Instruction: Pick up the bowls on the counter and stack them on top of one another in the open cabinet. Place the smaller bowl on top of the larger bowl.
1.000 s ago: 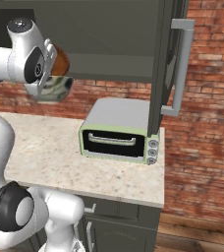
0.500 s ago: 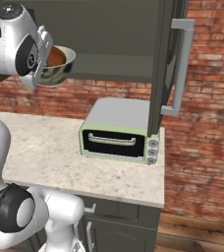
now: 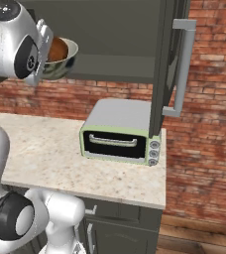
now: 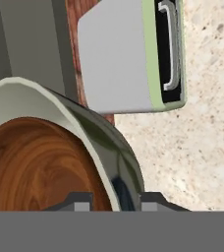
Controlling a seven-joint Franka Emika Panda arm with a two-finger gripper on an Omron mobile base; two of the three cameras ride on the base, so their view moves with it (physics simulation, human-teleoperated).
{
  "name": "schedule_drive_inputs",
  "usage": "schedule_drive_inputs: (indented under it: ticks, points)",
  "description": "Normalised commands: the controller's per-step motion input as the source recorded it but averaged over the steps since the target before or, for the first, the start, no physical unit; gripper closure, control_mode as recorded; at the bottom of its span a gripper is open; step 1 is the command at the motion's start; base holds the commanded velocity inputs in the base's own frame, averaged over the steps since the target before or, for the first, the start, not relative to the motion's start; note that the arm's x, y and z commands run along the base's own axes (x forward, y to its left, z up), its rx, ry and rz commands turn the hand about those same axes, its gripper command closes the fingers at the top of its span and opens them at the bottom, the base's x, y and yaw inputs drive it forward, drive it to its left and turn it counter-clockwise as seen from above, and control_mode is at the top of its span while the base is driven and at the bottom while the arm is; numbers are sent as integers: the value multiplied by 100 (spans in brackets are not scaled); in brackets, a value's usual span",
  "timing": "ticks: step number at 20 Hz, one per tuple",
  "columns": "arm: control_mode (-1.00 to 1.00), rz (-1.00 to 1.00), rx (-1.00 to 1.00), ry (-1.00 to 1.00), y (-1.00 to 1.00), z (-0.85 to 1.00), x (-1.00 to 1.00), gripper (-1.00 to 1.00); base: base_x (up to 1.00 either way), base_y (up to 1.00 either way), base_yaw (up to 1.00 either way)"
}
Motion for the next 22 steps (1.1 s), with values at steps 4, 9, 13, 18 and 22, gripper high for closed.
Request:
schedule_drive_inputs:
  ticks: [4, 9, 13, 18, 22]
  points:
    - [-100, 0, 0, 0, -13, 0, 84, 100, 0, 0, 0]
    - [-100, 0, 0, 0, -6, 0, 67, 100, 0, 0, 0]
    - [-100, 0, 0, 0, -4, -4, 81, 100, 0, 0, 0]
    - [-100, 0, 0, 0, -5, -9, 73, 100, 0, 0, 0]
    - [-100, 0, 0, 0, -5, -11, 74, 100, 0, 0, 0]
